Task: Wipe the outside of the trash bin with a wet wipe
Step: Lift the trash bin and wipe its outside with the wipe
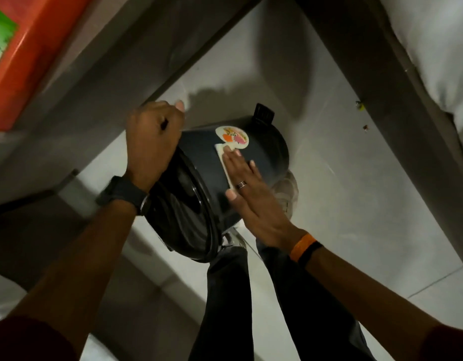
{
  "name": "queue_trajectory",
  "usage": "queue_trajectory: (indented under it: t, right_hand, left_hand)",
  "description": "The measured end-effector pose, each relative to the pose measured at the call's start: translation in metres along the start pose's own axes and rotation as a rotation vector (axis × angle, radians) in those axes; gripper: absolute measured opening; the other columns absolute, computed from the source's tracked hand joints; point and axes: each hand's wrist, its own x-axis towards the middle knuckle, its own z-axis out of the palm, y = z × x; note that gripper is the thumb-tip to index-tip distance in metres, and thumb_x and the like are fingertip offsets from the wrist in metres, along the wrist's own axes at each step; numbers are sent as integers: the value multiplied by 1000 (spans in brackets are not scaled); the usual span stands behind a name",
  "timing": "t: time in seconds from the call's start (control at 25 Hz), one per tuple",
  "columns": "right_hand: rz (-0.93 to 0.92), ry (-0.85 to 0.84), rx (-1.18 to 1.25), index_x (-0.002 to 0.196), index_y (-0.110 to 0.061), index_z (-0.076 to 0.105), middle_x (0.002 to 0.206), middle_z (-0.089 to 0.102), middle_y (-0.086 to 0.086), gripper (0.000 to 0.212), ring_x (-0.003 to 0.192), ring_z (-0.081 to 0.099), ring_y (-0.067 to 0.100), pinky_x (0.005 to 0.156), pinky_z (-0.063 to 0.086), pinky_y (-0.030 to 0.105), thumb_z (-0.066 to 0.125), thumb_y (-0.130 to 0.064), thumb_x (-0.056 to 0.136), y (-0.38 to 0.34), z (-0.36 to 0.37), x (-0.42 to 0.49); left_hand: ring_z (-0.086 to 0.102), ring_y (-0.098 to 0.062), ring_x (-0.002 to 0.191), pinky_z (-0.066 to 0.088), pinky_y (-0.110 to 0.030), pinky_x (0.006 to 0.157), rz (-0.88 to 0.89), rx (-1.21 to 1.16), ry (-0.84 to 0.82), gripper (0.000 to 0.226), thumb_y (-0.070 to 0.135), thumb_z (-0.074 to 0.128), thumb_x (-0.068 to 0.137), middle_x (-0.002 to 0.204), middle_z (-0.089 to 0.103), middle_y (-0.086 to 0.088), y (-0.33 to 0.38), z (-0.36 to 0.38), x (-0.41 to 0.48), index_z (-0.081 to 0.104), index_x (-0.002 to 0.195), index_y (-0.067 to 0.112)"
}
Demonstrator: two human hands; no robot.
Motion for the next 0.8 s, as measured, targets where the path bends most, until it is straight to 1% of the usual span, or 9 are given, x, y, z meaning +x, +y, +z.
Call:
queue_trajectory:
  t: [0.08,0.16,0.24,0.36,0.4,0.48,0.6,0.72,0.8]
  right_hand:
    - [259,9,3,168,-21,6,177,3,-6,65,165,-1,9,135,-1,42,25,-46,111,20,-7,11]
    - [380,-26,-90,168,-21,5,177,1,-7,62,164,-1,9,135,1,45,27,-38,113,38,-17,18]
    - [311,-54,-228,168,-23,4,177,1,-7,62,164,0,8,135,0,41,27,-39,113,45,-17,23]
    - [248,-61,-263,167,-25,10,177,10,-6,62,162,3,5,134,0,37,22,-45,109,42,-15,38]
    - [259,-62,-237,167,-26,11,176,12,-6,62,162,5,5,134,-1,37,21,-46,109,43,-18,47]
    - [315,-80,-150,167,-27,14,176,13,-5,59,164,8,10,134,-1,36,23,-44,111,47,-32,64]
    - [442,-104,-3,167,-24,17,176,13,-3,55,165,9,14,134,-1,34,26,-38,115,59,-57,74]
    - [386,-25,94,167,-26,17,176,12,-6,58,165,6,12,136,2,39,28,-44,113,37,-55,52]
    - [186,1,150,167,-30,11,175,6,-17,62,164,1,4,134,-4,28,24,-49,110,7,-32,19]
  left_hand:
    - [53,-33,57,45,-50,68,193,157,-12,60,32,35,108,58,56,-16,11,3,-31,54,60,1]
    - [54,-31,55,43,-45,68,295,194,30,64,34,30,109,56,57,-11,17,4,-68,56,58,4]
    - [59,-30,65,42,-47,78,155,189,172,62,32,29,108,63,62,-8,11,4,-82,62,62,5]
    - [62,-27,83,42,-52,90,-153,163,405,46,28,36,103,79,66,0,2,-2,-79,69,78,7]
    - [63,-26,86,46,-53,89,-137,104,363,42,27,40,102,83,68,-2,0,-3,-79,70,81,6]
    - [65,-25,92,49,-51,92,88,33,148,35,23,47,99,90,72,-9,1,-1,-84,71,84,3]
    - [59,-27,84,46,-43,91,444,208,-23,31,18,52,99,81,65,-11,15,9,-80,66,76,3]
    - [52,-27,76,39,-41,77,504,339,-56,38,22,53,101,68,53,-7,33,22,-48,54,66,10]
    - [52,-26,74,36,-40,77,473,345,-100,39,24,53,99,66,53,-5,34,22,-31,52,62,11]
